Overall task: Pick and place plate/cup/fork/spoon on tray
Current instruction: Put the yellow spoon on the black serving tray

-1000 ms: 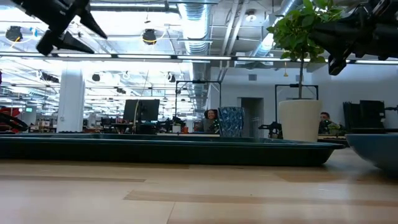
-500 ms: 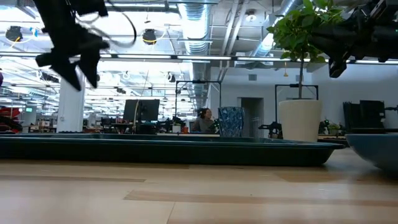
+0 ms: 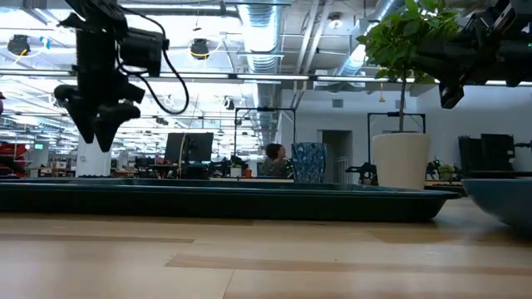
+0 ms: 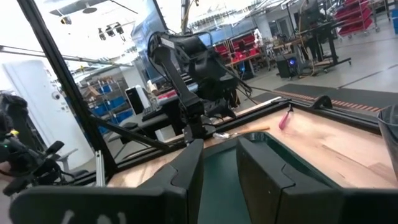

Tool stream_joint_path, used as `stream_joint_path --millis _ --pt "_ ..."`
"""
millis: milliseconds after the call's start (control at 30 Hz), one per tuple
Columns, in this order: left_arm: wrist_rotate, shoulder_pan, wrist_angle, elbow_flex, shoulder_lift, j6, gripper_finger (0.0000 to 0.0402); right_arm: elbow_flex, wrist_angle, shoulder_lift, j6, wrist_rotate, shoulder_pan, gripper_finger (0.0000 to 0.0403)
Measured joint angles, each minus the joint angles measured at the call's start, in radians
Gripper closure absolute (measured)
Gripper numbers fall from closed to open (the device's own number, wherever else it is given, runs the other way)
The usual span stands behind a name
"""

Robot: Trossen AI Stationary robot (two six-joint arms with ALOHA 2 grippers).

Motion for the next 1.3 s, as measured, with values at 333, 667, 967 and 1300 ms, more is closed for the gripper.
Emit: stream_joint_path --millis 333,667,967,1300 --pt "0.059 0.086 0.147 -0.015 0.090 0.126 0.0152 0.000 0.000 0.000 0.000 0.000 0.000 0.0280" --pt "0.169 0.149 0.266 -0.121 0.090 0.131 0.0152 0.000 -0.014 0.000 -0.003 -0.001 0.000 0.0280" --pt "0.172 0.178 0.289 -0.163 0.091 0.101 0.0152 0.000 -0.051 0.000 -0.002 -0.001 0.000 0.0280" --pt "0.237 0.201 0.387 -0.239 0.086 0.072 0.0157 0.000 -0.051 0.000 0.000 -0.001 0.000 0.0280"
